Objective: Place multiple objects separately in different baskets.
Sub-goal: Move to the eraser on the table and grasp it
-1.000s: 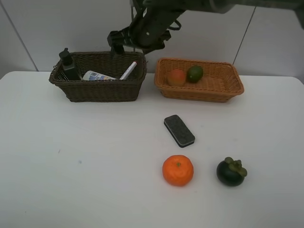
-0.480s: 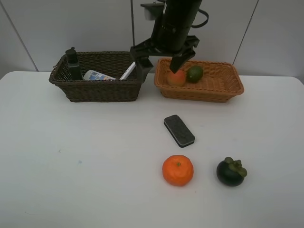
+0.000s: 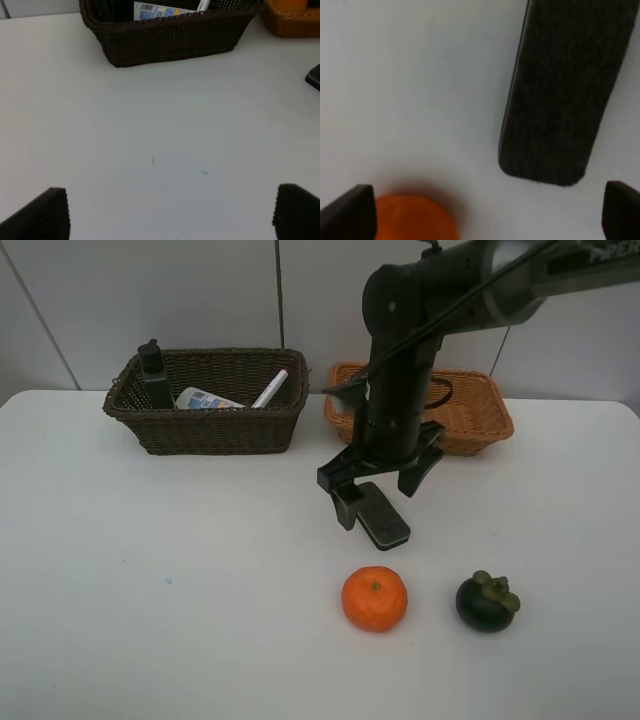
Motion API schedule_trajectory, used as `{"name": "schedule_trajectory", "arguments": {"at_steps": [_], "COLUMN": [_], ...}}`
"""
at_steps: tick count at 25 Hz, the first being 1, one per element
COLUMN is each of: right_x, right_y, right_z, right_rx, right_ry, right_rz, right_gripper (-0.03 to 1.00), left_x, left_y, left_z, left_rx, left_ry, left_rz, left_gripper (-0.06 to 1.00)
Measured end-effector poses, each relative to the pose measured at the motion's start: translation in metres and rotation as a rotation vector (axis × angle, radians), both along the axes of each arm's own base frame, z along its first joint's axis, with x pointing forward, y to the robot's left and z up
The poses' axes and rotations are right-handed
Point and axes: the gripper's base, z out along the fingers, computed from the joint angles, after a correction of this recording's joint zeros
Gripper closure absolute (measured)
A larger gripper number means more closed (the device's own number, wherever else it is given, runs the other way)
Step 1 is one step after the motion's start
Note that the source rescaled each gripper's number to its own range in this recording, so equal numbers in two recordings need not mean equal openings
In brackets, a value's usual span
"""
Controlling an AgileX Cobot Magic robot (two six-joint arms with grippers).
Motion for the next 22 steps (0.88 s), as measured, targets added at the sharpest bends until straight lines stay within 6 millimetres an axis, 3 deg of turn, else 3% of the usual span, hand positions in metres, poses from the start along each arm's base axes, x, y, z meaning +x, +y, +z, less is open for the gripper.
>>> {"name": "schedule_trajectory", "arguments": {"at_steps": [11,22], "right_x": [-0.006,-0.002], "right_y": [-0.007,-0.008], "right_z": [-0.040,-0.041], "right_rx": [0.067,0.066], "right_ry": [-0.140,-0.193], "right_rz": [0.031,0.066], "right_gripper": [-0.03,-0.03], "left_x": [0.000,0.000], "left_y": [0.000,0.000], "left_z": [0.000,0.000], "left_rx": [0.000,0.000], "left_ry": [0.000,0.000], "left_rz": [0.000,0.000], "left_gripper": [-0.06,-0.06]}}
